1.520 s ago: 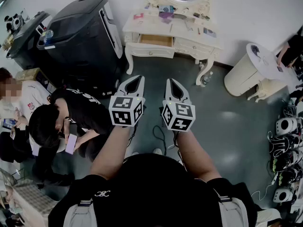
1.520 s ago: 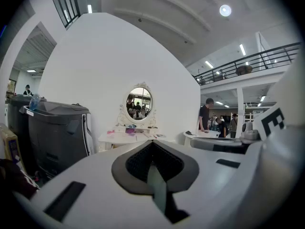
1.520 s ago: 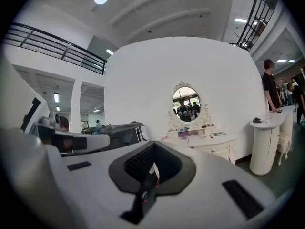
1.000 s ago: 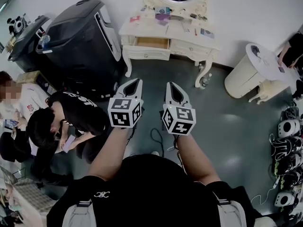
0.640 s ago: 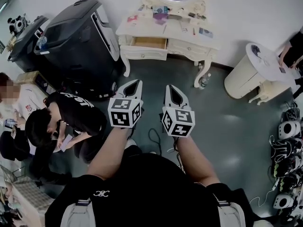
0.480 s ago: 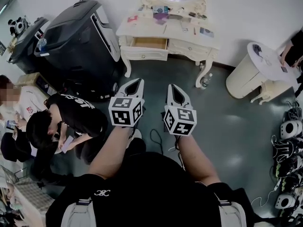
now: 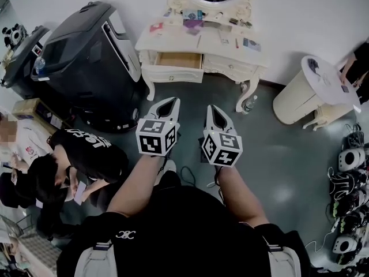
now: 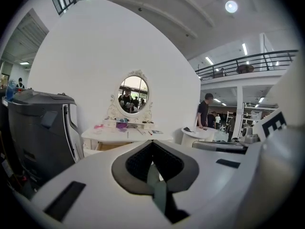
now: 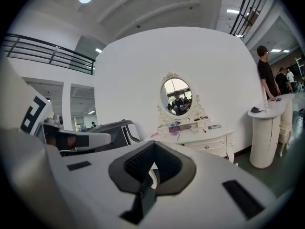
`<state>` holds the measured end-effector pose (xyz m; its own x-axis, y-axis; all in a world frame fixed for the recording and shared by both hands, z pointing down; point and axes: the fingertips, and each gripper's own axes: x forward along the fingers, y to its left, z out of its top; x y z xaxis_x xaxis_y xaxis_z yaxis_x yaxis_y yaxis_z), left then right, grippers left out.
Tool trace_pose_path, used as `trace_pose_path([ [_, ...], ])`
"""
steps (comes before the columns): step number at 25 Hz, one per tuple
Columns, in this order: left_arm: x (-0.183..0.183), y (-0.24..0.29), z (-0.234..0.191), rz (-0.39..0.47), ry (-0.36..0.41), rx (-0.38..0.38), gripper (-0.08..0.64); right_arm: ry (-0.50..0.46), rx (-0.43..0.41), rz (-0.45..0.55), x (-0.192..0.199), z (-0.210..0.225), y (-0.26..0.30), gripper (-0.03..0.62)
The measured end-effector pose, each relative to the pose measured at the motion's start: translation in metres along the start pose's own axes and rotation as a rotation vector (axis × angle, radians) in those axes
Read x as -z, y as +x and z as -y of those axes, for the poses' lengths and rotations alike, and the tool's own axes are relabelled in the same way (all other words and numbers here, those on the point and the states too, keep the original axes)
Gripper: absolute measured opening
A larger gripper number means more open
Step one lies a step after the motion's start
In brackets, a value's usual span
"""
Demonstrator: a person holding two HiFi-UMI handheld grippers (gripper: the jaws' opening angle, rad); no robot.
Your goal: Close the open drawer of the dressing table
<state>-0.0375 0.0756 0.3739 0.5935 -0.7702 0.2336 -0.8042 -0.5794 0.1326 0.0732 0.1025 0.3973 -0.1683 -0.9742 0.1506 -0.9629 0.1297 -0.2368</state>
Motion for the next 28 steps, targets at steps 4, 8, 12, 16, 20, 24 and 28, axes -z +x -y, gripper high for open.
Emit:
trace_pose_path([
  [4, -0.010, 0.030, -0.031, -0.009, -0.012, 0.008, 0.002, 0.027, 0.018, -0.014, -0.007, 0.005, 0.041, 0.009],
  [8, -0.014, 0.058, -0.067, -0.034, -0.034, 0.022, 0.002, 0.050, 0.037, -0.014, -0.016, 0.001, 0.081, 0.009],
  [12, -0.014, 0.078, -0.100, -0.057, -0.022, 0.038, 0.002, 0.042, 0.057, -0.008, -0.022, -0.010, 0.118, 0.009],
  [16, -0.011, 0.098, -0.129, -0.078, -0.070, 0.077, 0.002, 0.042, 0.082, -0.020, -0.022, -0.015, 0.149, 0.009],
  [20, -0.003, 0.114, -0.149, -0.109, -0.095, 0.094, 0.002, 0.055, 0.118, -0.034, -0.018, -0.011, 0.163, 0.009],
  [24, 0.005, 0.123, -0.156, -0.138, -0.083, 0.098, 0.002, 0.054, 0.147, -0.043, -0.015, -0.003, 0.174, 0.009],
  [28, 0.007, 0.133, -0.169, -0.147, -0.097, 0.095, 0.002, 0.052, 0.141, -0.053, -0.015, -0.005, 0.192, 0.009],
])
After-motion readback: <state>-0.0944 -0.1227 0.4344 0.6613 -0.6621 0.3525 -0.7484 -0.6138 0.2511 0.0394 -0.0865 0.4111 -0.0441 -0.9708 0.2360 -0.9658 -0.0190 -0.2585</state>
